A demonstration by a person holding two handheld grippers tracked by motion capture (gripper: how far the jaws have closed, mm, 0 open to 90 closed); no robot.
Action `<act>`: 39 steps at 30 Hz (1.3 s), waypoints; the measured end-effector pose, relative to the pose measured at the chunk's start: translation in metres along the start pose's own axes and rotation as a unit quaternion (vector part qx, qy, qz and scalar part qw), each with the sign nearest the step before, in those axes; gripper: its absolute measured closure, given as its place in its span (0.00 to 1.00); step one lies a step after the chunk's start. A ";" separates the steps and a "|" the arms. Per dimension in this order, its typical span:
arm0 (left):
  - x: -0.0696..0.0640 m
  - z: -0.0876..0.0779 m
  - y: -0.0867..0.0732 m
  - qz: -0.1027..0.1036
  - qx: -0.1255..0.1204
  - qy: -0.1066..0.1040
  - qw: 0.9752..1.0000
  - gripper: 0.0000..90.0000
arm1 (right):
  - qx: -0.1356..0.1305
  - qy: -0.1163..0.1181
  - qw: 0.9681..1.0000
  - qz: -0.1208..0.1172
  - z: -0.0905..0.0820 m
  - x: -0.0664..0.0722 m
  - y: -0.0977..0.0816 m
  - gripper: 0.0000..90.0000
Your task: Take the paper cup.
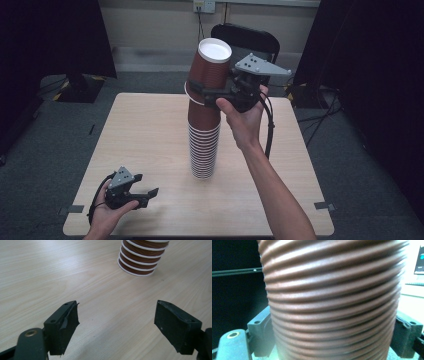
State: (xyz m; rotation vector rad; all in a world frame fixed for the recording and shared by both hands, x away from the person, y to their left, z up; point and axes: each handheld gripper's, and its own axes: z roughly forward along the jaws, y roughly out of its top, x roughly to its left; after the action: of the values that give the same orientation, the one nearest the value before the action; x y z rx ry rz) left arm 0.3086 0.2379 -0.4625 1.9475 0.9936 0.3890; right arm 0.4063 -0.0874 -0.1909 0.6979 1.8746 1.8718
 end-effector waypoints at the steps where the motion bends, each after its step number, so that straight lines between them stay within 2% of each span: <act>1: 0.000 -0.001 0.001 0.004 -0.002 -0.003 1.000 0.22 | -0.003 0.001 1.000 0.001 -0.001 0.000 0.002 0.14; 4: -0.003 -0.002 0.002 0.006 -0.009 -0.009 1.000 0.25 | -0.005 0.000 1.000 -0.001 -0.003 0.000 0.007 0.14; 14: -0.002 -0.002 0.002 0.007 -0.014 0.000 1.000 0.24 | -0.013 -0.009 1.000 -0.004 -0.015 -0.003 0.016 0.14; 19: -0.002 -0.001 0.001 0.004 -0.010 0.000 1.000 0.24 | -0.018 -0.020 1.000 -0.004 -0.026 -0.010 0.018 0.14; 28: -0.003 -0.001 0.002 0.004 -0.014 0.000 1.000 0.24 | -0.012 -0.039 0.999 -0.003 -0.041 -0.022 0.016 0.14; 36: -0.002 -0.002 0.002 0.008 -0.018 0.002 1.000 0.24 | -0.010 -0.055 0.998 0.009 -0.059 -0.030 0.008 0.14; 39: -0.002 -0.002 0.002 0.012 -0.019 0.010 1.000 0.24 | -0.009 -0.059 0.998 0.010 -0.065 -0.033 0.005 0.14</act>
State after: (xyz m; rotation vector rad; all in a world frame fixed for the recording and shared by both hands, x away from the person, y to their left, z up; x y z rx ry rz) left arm 0.3075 0.2371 -0.4599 1.9275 0.9698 0.4397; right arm 0.3943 -0.1593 -0.1866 0.8054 1.7809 1.8176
